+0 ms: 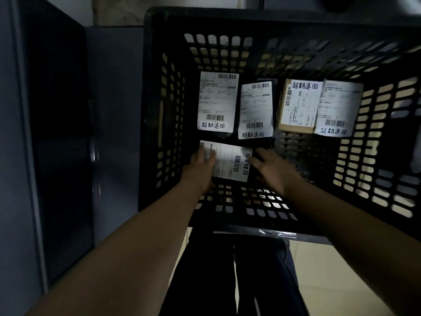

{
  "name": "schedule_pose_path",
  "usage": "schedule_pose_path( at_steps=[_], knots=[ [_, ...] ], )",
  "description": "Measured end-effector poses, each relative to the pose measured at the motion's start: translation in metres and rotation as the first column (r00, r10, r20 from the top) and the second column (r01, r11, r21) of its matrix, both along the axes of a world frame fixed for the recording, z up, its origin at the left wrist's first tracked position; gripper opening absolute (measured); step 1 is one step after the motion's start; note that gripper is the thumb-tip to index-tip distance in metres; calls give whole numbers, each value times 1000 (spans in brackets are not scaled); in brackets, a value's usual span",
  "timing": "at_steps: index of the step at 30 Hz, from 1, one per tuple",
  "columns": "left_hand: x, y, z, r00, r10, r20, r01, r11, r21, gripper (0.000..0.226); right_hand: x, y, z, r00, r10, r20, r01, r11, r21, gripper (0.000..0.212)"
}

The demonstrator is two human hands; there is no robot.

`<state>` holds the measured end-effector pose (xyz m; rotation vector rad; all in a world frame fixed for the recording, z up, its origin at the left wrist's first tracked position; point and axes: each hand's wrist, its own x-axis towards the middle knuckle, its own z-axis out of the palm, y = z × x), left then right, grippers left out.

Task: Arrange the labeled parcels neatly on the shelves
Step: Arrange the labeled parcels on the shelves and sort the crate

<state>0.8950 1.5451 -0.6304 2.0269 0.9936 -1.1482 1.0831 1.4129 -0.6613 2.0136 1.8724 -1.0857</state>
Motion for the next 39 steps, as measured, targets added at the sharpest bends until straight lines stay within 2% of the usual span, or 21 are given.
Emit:
schedule_pose_path(
  at_steps=[3,6,9,12,14,17,20,22,24,29,33,36,39],
  knots=[
    [0,0,-3,998,-46,-39,46,999,0,98,1,-3,-6,992,93,85,-91,995,-34,62],
    [2,-2,-3,996,-66,-55,66,998,2,98,0,-2,-3,990,116,79,-114,993,-30,63],
    [4,1,5,998,-60,-2,60,998,35,80,2,1,10,993,93,69,-89,994,-59,62],
    [7,2,29,979,-147,140,120,975,186,48,3,11,42,998,25,58,-25,1000,6,52],
    [10,0,54,956,-190,224,118,947,300,38,4,21,73,999,-6,41,1,994,109,43],
    [13,-1,105,914,-131,383,-56,897,440,37,6,37,127,999,-36,18,30,961,275,28],
    [11,-2,162,767,-98,635,-278,840,466,33,7,55,185,1000,-18,12,12,926,377,23],
    [4,-4,202,709,-143,691,-361,768,529,30,4,68,226,998,44,37,-56,894,444,23],
    [-5,-9,244,689,-186,701,-431,673,601,22,-1,76,266,991,122,55,-132,838,530,26],
    [-44,-44,336,751,-185,634,-519,428,740,19,-30,90,359,946,313,85,-281,661,696,25],
    [-96,-90,395,812,-55,581,-568,156,808,18,-80,92,422,877,458,142,-370,457,809,27],
    [-135,-135,437,835,73,546,-547,-2,837,17,-130,84,461,801,589,102,-354,330,875,27],
    [-175,-180,471,850,177,497,-478,-140,867,20,-187,67,495,697,705,134,-379,204,903,25]
  ],
)
